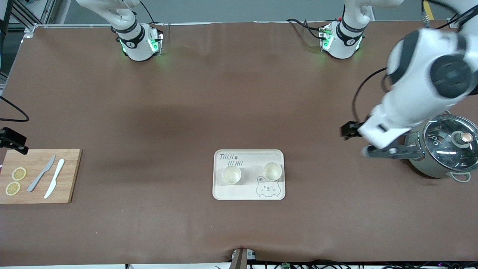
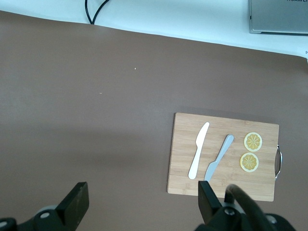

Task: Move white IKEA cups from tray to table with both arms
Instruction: 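Reach the left gripper down toward the cup on the white tray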

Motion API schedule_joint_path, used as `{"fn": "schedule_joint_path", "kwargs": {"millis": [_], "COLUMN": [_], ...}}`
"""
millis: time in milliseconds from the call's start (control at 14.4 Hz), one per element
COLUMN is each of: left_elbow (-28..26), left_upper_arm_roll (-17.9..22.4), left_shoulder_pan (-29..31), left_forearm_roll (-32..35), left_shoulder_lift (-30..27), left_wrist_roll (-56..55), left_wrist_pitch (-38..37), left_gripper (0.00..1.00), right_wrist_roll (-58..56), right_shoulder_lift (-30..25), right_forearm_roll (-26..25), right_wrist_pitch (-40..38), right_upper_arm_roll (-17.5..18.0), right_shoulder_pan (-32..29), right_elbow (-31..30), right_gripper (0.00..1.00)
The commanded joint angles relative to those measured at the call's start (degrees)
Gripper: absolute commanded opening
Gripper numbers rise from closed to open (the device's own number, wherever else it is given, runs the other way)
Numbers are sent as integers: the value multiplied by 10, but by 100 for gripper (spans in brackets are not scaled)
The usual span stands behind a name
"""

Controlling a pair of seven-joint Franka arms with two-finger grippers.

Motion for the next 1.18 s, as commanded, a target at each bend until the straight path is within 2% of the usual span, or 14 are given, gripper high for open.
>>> {"fn": "schedule_joint_path", "kwargs": {"millis": [0, 348, 487, 905, 1114], "left_elbow": [21, 72, 72, 72, 72], "left_upper_arm_roll": [1, -3, 1, 1, 1], "left_shoulder_pan": [-32, -51, -65, -59, -60], "left_forearm_roll": [7, -11, -11, -13, -13], "left_shoulder_lift": [61, 139, 157, 223, 239], "left_wrist_roll": [-26, -31, -32, -13, -15], "left_wrist_pitch": [50, 74, 98, 183, 208], "left_gripper": [100, 100, 100, 100, 100], "right_wrist_roll": [-1, -1, -1, -1, -1], "right_shoulder_lift": [3, 3, 3, 3, 3], "right_forearm_roll": [-2, -2, -2, -2, -2], "right_wrist_pitch": [1, 1, 1, 1, 1], "right_upper_arm_roll": [1, 1, 1, 1, 1], "right_shoulder_pan": [-3, -2, -3, -3, -3], "right_elbow": [7, 7, 7, 7, 6], "right_gripper": [100, 100, 100, 100, 100]}}
